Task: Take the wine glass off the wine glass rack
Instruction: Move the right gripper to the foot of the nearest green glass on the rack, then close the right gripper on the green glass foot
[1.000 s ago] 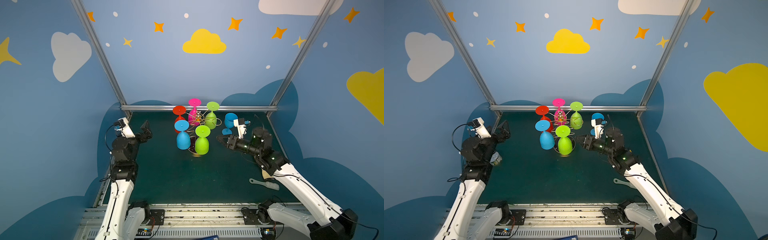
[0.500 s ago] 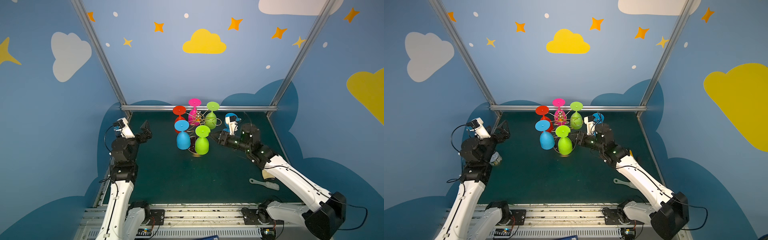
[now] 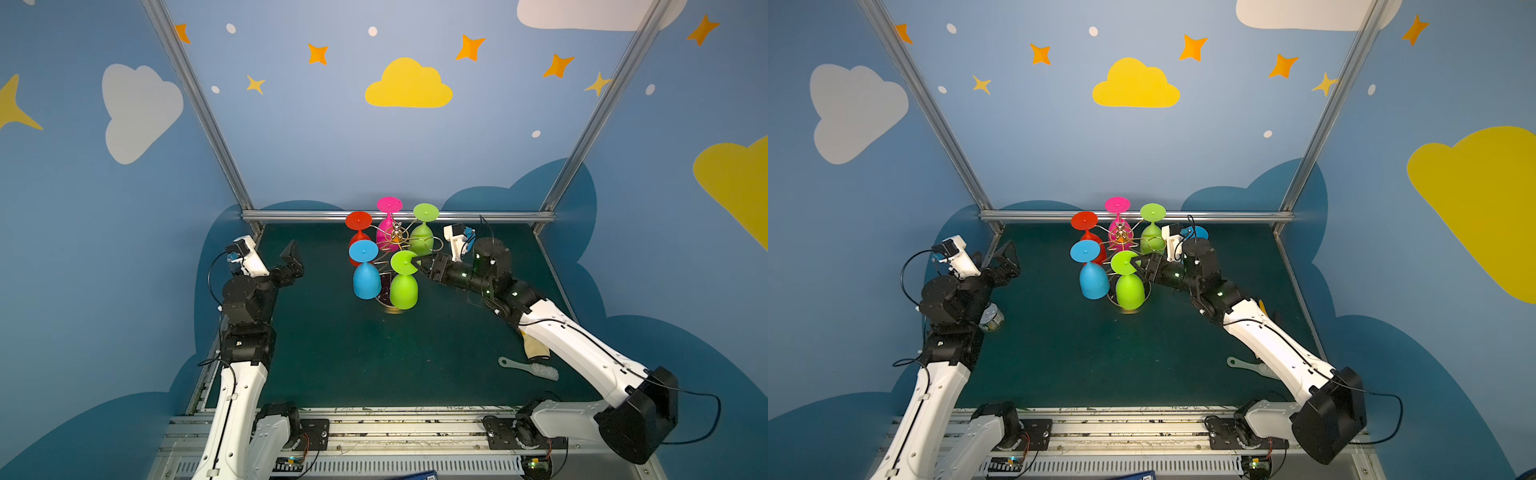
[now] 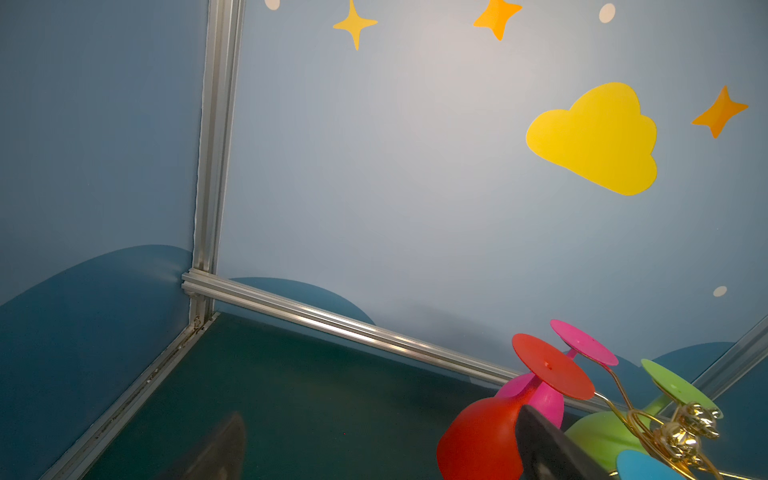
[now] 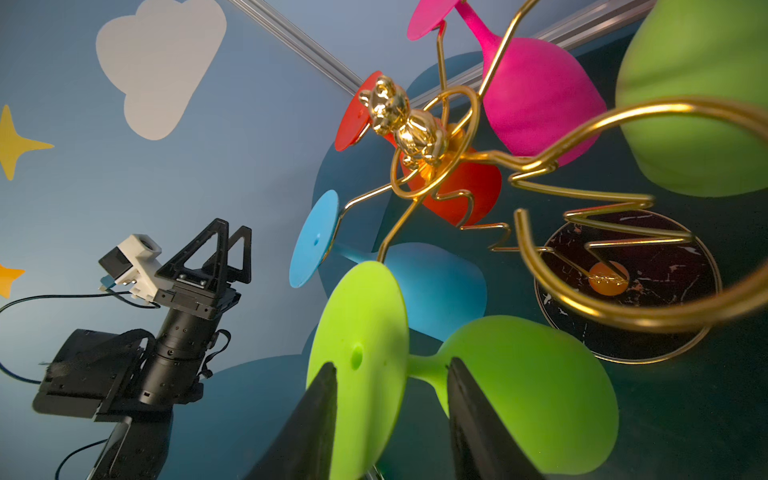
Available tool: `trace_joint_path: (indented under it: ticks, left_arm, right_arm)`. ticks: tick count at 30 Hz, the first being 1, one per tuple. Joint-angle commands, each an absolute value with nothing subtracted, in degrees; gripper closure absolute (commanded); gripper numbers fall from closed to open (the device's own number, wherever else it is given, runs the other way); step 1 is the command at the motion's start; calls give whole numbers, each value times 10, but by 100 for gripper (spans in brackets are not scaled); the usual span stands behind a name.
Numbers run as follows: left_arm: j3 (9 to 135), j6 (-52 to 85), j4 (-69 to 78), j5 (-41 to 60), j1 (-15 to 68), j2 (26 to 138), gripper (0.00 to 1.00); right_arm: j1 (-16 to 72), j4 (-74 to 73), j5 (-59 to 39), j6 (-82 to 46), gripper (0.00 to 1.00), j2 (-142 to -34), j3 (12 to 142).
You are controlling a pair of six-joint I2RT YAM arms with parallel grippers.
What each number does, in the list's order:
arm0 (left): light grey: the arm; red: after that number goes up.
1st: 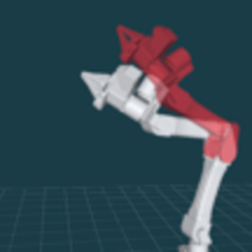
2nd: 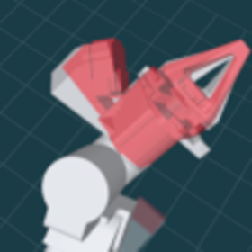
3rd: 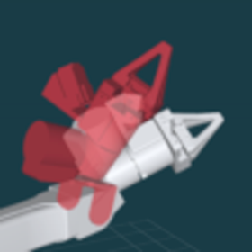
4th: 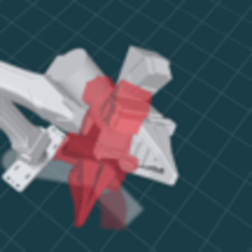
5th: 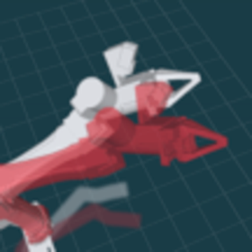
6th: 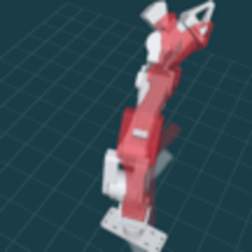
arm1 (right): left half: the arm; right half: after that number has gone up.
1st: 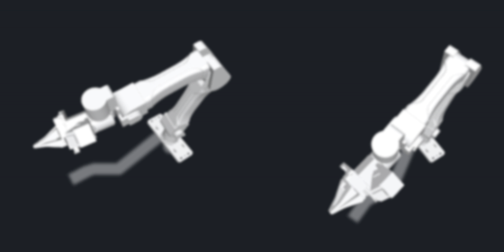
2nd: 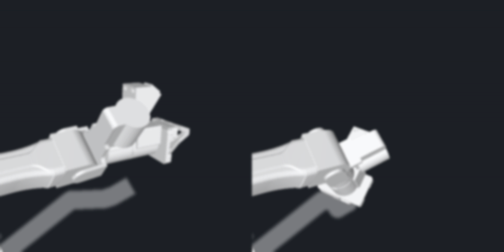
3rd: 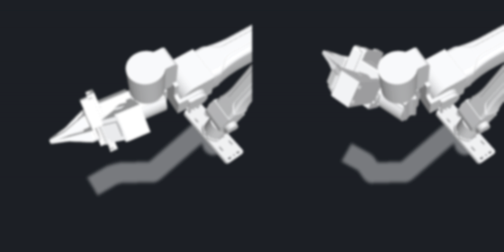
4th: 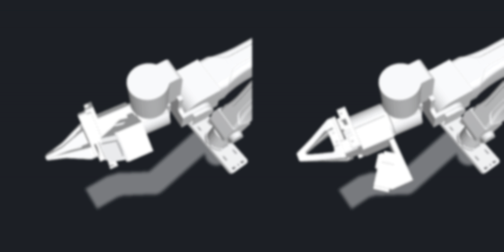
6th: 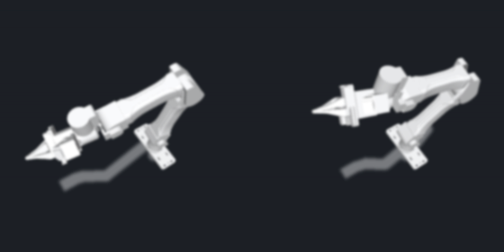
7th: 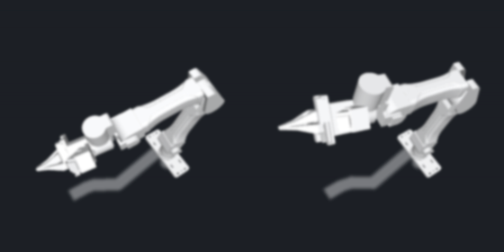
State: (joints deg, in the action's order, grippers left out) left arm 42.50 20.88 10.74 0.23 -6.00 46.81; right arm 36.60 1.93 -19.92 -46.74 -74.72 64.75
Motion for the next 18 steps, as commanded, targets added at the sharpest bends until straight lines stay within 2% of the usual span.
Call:
trace_joint_path:
  ticks: [1,4,8,10,18]
  left_arm:
    - [420,210,119,4,-62,462,0]
    - [420,210,119,5,-62,462,0]
    - [421,211,119,4,-62,461,0]
    - [420,210,118,4,-62,461,0]
    - [420,210,118,2,-62,460,0]
  right_arm:
    - [369,11,-204,-474,62,-756,671]
    - [369,12,-205,-475,69,-758,673]
    - [369,9,-208,-480,84,-758,674]
    - [369,9,-208,-482,88,-757,675]
    - [370,-5,-218,-500,96,-756,676]
